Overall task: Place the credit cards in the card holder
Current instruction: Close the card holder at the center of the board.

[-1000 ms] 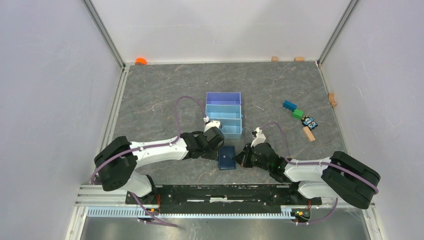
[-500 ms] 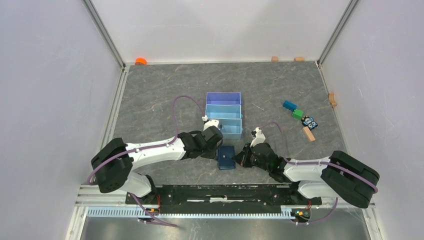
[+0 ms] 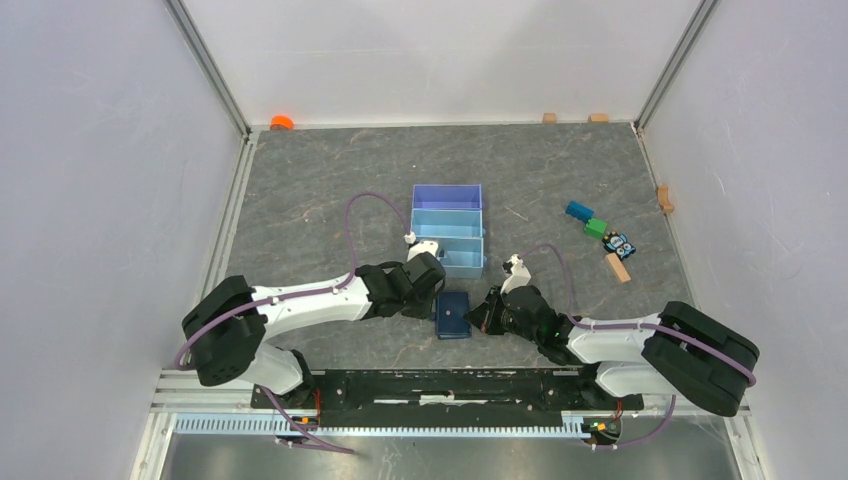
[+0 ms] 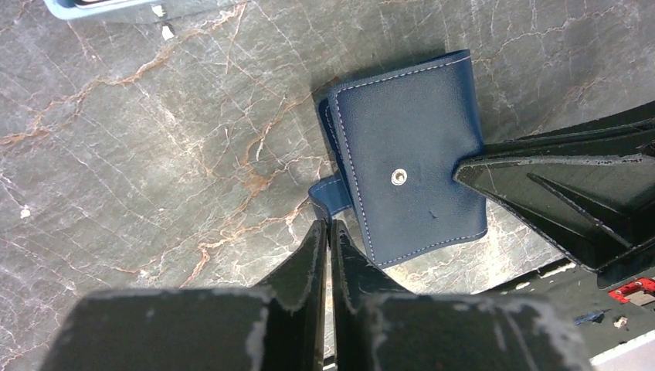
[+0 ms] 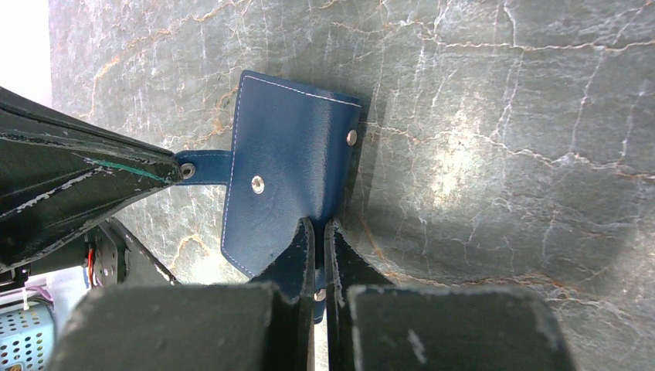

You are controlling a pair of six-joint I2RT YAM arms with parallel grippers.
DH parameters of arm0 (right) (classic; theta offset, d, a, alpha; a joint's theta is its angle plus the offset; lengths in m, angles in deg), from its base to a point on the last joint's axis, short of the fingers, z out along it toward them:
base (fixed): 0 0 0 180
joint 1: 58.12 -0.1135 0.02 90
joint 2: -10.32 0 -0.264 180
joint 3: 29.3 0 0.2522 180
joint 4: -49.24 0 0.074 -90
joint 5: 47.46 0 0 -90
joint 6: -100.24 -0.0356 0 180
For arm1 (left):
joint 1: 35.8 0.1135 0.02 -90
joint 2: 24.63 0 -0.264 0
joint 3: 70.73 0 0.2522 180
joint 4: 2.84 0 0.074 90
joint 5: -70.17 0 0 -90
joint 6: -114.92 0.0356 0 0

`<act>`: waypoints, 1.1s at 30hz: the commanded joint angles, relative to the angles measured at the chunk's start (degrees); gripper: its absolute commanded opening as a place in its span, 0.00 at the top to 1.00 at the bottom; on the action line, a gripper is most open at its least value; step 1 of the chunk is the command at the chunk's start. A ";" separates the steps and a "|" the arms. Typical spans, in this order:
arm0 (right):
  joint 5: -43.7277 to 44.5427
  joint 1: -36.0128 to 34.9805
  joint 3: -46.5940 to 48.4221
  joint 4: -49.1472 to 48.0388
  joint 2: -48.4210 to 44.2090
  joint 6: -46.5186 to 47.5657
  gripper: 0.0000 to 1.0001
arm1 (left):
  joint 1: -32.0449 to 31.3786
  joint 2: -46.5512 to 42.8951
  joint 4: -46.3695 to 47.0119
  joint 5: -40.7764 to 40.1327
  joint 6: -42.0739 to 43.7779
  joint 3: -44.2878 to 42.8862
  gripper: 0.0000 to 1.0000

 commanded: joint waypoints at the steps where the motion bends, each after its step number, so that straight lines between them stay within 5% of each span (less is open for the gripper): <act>1: 4.87 -0.12 -1.00 11.89 1.75 3.62 1.00 | 0.21 -0.61 1.07 0.78 -2.10 0.44 0.94; 16: 5.26 -0.75 -0.70 11.97 2.05 3.73 1.00 | 0.25 2.84 12.42 5.30 -4.85 1.14 0.98; 33: 5.13 -1.11 -0.56 11.49 2.85 3.65 1.00 | 0.20 7.17 12.65 4.41 -4.06 -0.38 0.98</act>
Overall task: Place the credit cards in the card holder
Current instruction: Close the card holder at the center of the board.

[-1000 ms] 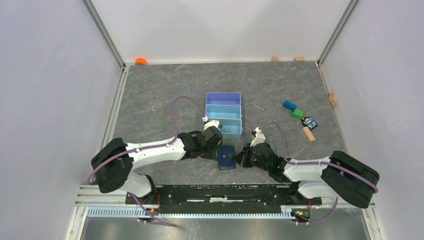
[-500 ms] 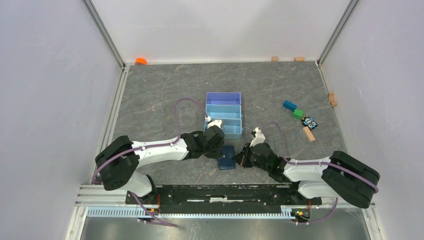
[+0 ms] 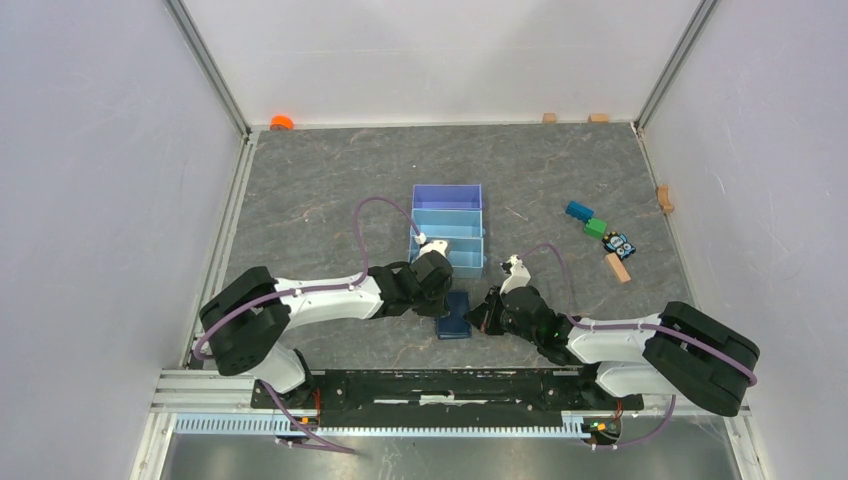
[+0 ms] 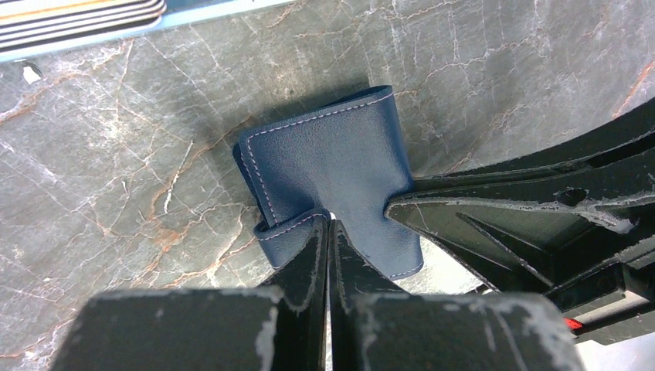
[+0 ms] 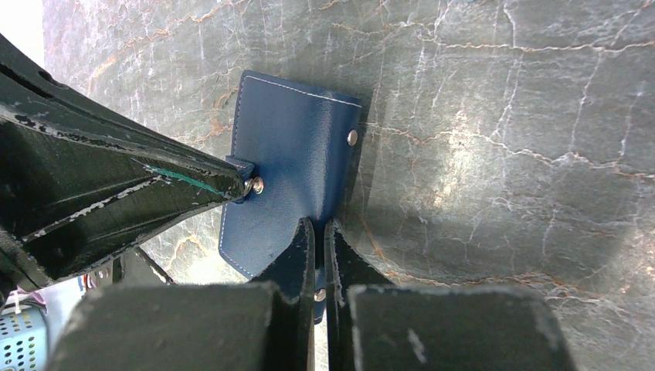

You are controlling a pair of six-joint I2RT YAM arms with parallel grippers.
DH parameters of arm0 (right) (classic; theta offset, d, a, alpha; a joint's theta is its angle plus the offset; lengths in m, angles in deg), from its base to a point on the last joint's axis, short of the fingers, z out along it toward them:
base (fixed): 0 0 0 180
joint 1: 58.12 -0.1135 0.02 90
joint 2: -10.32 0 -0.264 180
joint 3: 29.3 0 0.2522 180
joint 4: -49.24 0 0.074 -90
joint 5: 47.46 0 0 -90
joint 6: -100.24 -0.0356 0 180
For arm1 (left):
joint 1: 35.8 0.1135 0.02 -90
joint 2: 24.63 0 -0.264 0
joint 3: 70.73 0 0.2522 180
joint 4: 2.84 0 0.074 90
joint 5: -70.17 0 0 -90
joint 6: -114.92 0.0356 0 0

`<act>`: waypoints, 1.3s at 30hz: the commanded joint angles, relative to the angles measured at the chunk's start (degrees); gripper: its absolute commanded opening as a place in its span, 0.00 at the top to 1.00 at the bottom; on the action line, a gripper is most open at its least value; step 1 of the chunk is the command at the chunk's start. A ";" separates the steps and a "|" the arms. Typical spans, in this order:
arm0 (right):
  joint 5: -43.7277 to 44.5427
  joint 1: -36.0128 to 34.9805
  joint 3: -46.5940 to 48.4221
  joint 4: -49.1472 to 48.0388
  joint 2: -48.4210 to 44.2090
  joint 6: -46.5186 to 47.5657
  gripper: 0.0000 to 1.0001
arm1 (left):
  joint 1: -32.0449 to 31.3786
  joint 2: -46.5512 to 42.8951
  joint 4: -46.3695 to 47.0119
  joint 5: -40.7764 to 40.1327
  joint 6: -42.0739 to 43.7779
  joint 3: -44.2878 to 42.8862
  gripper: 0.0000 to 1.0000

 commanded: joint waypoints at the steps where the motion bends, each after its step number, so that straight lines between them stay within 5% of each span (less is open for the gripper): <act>1: 3.91 -0.46 -0.91 10.75 2.73 3.50 1.00 | 0.13 1.52 1.07 -1.42 -0.85 -1.03 0.98; 39: 4.32 -0.73 -0.65 10.55 3.56 3.32 1.00 | -2.14 0.95 1.14 -3.27 -2.91 5.44 0.98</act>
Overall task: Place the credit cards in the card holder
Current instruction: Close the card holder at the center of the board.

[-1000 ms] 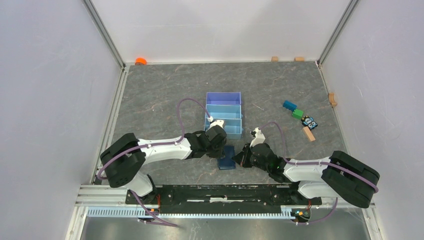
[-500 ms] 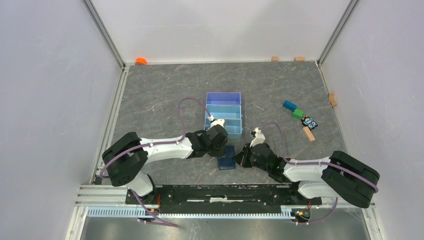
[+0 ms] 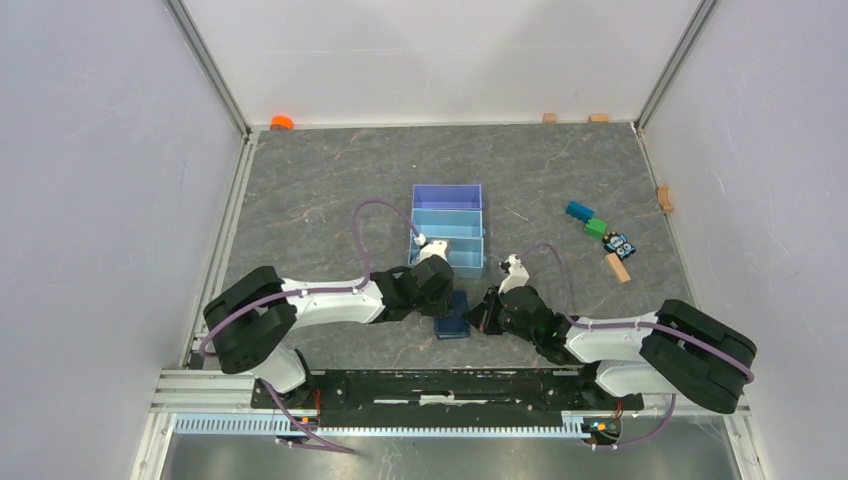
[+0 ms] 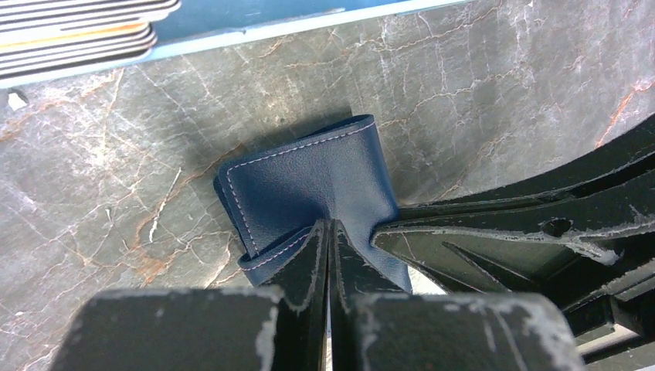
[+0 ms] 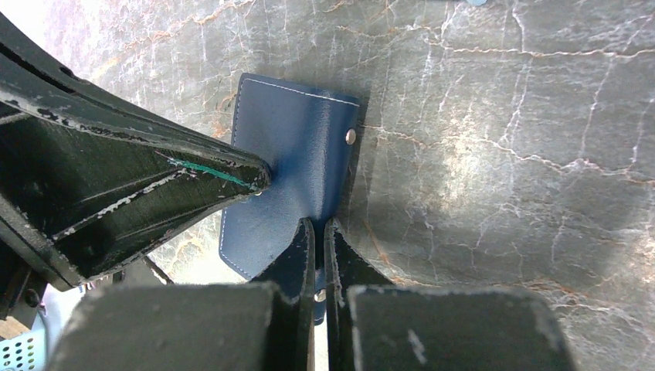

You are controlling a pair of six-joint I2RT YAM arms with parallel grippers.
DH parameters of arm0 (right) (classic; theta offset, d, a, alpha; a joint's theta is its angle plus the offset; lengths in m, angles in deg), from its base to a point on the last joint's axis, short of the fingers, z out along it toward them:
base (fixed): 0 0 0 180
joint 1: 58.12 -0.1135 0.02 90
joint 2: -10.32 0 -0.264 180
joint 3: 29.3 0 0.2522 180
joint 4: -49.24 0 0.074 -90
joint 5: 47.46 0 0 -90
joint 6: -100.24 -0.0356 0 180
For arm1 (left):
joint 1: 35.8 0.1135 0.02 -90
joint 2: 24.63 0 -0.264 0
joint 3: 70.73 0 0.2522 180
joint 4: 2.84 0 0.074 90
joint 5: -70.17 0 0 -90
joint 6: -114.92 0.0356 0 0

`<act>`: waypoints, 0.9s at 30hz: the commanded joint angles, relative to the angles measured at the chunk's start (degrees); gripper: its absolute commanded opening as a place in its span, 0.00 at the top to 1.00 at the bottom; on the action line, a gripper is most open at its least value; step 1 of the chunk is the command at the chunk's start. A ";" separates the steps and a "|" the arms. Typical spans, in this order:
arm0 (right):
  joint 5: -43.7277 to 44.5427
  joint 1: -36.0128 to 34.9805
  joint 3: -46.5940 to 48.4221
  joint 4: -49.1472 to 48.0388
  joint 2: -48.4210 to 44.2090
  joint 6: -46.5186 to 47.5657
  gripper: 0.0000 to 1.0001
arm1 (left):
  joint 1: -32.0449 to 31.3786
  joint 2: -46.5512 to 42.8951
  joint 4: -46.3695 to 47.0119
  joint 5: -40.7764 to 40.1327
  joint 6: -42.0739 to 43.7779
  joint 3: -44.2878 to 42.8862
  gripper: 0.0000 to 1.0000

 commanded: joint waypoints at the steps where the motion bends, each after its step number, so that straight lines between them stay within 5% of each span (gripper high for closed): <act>1: 4.02 -0.36 -1.11 11.00 2.67 3.27 1.00 | -1.32 -0.93 -3.78 -1.16 -1.55 4.61 0.98; 27: 7.06 -0.36 0.22 15.18 1.77 3.23 1.00 | -3.29 -3.58 19.31 -2.94 -5.95 25.52 0.98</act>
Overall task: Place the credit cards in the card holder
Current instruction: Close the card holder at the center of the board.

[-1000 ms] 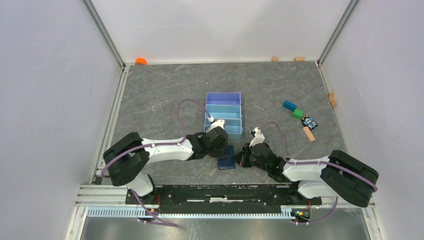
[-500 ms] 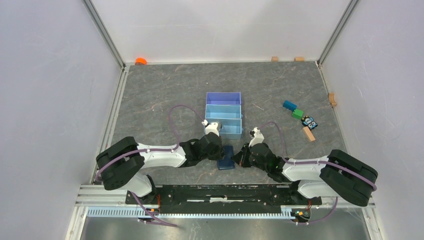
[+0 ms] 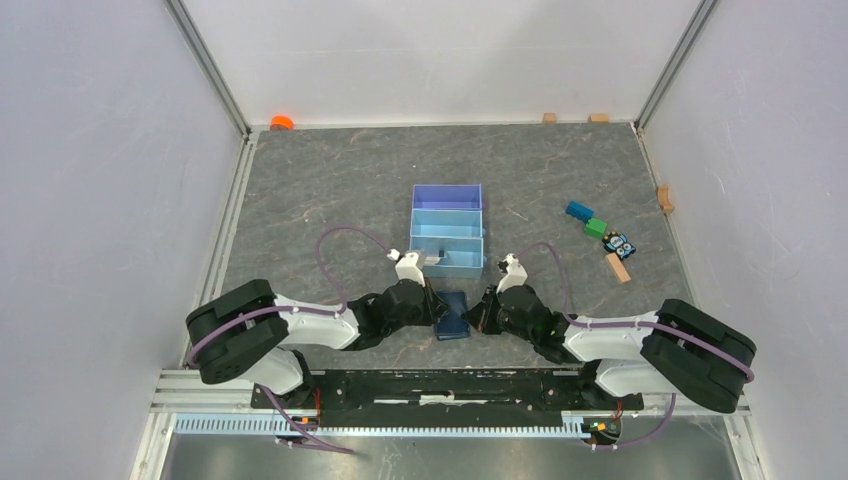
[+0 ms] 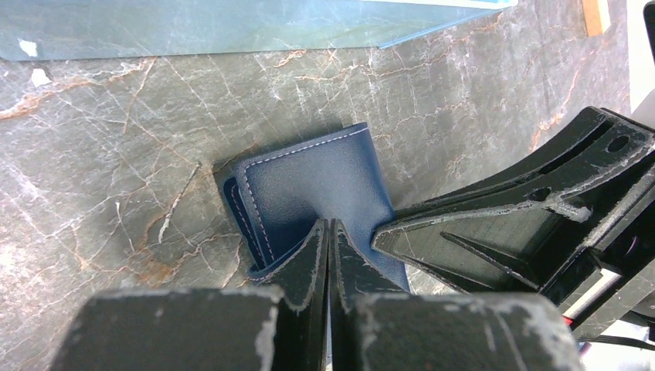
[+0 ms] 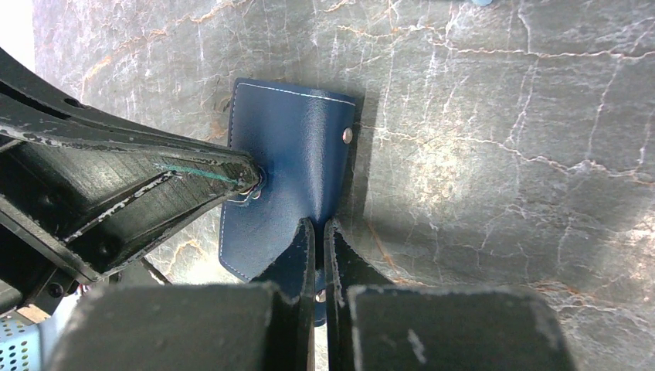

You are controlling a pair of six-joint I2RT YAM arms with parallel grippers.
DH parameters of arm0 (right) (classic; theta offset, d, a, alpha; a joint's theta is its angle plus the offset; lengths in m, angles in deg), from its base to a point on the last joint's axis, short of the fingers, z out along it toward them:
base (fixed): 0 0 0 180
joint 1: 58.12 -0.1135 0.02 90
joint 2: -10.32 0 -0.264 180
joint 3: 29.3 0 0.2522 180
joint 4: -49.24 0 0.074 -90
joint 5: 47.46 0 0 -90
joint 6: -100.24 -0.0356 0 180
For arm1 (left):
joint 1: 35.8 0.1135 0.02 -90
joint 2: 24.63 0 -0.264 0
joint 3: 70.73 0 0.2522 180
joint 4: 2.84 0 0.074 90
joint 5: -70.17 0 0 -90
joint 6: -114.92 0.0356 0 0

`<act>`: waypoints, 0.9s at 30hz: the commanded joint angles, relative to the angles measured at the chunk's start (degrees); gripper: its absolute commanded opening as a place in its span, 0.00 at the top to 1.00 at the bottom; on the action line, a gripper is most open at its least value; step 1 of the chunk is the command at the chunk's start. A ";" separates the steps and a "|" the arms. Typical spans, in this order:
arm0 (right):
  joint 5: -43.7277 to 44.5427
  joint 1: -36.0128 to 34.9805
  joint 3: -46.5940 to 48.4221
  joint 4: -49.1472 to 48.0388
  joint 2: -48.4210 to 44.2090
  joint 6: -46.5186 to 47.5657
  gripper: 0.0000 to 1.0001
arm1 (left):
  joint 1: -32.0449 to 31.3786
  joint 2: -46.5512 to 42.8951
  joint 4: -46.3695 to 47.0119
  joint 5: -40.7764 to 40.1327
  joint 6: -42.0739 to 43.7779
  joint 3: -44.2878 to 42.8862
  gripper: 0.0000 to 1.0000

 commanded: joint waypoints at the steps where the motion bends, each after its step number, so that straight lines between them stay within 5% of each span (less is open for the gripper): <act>1: 6.47 0.07 -0.90 13.41 1.96 3.23 1.00 | -2.20 2.45 -11.23 1.08 -1.12 5.24 0.98; 27: 7.18 0.09 5.98 20.78 4.78 3.97 1.00 | -13.05 6.75 -36.02 -11.87 -14.55 -4.19 0.98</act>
